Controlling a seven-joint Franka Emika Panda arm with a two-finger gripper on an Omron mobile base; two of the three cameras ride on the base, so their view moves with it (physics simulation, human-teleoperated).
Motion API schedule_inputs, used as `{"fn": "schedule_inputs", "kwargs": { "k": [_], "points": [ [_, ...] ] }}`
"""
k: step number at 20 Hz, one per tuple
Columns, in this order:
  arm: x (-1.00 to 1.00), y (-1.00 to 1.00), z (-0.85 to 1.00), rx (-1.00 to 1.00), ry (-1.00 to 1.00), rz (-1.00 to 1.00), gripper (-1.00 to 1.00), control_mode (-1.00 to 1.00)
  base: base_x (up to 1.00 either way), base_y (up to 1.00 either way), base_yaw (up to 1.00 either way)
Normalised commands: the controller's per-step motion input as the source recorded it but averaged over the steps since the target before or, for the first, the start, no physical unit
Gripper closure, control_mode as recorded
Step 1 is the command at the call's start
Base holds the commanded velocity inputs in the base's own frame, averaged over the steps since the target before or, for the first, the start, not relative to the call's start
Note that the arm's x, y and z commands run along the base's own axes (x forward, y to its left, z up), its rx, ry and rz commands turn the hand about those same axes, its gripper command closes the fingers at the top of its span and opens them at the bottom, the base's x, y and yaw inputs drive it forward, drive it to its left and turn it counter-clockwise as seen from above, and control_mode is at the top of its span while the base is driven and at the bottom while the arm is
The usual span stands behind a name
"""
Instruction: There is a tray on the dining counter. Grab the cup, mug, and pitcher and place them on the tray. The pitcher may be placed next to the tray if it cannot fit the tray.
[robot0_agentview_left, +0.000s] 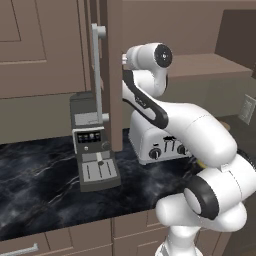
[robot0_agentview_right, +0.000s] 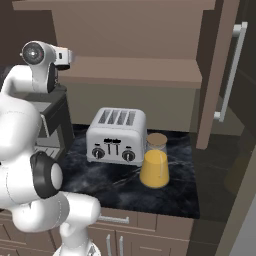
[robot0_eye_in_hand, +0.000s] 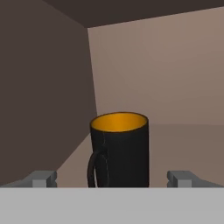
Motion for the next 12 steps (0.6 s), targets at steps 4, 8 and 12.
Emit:
{"fn": "schedule_inputs", "kwargs": {
  "k": [4, 8, 12],
  "points": [
    [0.02, 0.01, 0.0, 0.0, 0.0, 0.0, -1.0, -1.0, 0.0, 0.0, 0.0],
    [0.04, 0.01, 0.0, 0.0, 0.0, 0.0, -1.0, -1.0, 0.0, 0.0, 0.0],
    [0.07, 0.02, -0.02, 0.0, 0.0, 0.0, -1.0, -1.0, 0.0, 0.0, 0.0]
  ]
}}
